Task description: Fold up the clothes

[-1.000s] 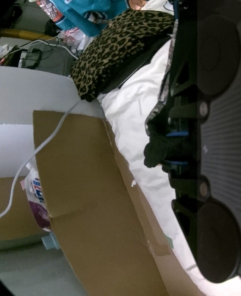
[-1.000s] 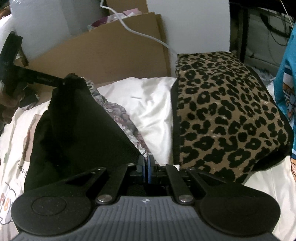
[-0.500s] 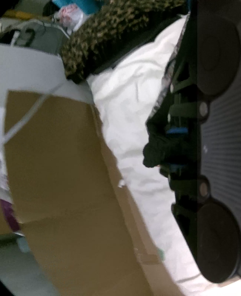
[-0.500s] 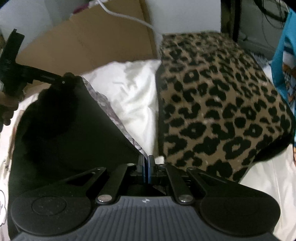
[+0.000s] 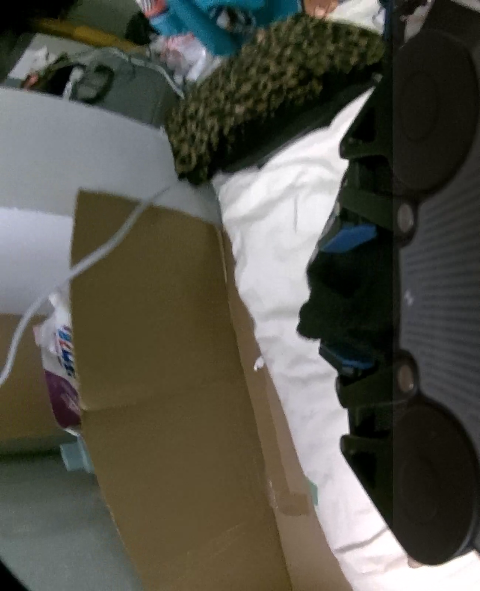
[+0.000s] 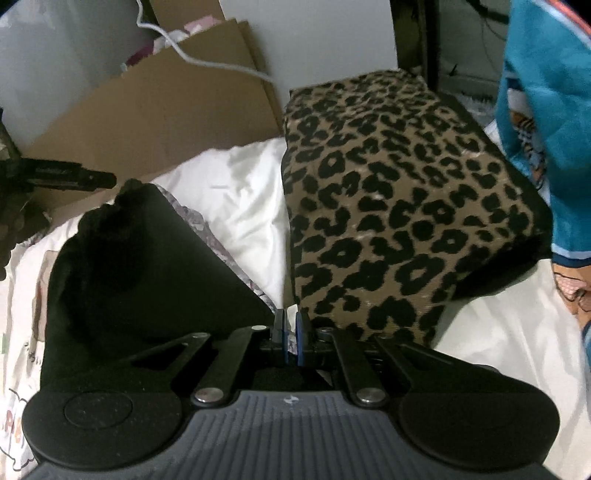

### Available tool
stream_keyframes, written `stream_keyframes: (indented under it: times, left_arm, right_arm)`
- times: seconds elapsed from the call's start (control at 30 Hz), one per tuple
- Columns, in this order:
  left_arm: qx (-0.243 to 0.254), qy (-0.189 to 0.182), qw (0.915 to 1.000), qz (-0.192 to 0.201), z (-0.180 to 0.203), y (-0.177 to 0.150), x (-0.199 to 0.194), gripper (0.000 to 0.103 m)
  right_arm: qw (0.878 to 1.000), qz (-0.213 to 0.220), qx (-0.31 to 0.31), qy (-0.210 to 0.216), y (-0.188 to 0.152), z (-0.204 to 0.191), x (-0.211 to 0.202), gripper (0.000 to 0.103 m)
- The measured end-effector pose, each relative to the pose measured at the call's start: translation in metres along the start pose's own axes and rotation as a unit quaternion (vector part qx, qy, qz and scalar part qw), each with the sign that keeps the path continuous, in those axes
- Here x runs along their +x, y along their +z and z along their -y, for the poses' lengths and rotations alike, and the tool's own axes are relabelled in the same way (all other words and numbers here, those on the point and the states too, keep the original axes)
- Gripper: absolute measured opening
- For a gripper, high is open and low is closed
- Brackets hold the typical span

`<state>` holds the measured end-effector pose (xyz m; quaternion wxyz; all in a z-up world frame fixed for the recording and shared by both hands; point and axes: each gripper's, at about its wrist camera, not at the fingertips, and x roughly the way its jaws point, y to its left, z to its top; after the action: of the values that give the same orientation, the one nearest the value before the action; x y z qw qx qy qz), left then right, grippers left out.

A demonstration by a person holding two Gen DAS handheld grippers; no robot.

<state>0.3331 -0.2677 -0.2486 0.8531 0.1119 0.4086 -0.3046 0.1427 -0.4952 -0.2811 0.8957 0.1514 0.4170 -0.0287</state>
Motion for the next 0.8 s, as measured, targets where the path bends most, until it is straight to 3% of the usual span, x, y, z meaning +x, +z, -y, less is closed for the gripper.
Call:
stream_keyframes:
  times: [0.13,0.27,0.5,0.7,0.8]
  left_arm:
    - [-0.024,-0.041,0.9986,-0.023,0.002,-0.016,-0.006,0.055]
    - [-0.021,-0.052,0.9974,-0.045,0.012,-0.030,0.003,0.055]
    - [-0.015,-0.035,0.9967,-0.071,0.025,-0.043,0.037,0.054]
    - [-0.060,-0.013,0.9949,-0.080,0.017,-0.051,0.065,0.055]
    - [-0.052,-0.002,0.9954,-0.080,0.023,-0.045,0.071,0.057]
  right_arm:
    - [1.000,-0.003,-0.013,0.018,-0.004,-0.002,-0.007,0.004]
    - [0.999,-0.017,-0.024,0.031,-0.013,-0.009,-0.005,0.004]
    - [0.998,-0.050,-0.026,0.024,-0.028,-0.007,0.011,0.004]
    - [0.998,-0.067,-0.001,0.007,-0.039,0.017,0.020,0.006]
    - [0.998,-0.069,0.005,0.007,-0.044,0.027,0.018,0.007]
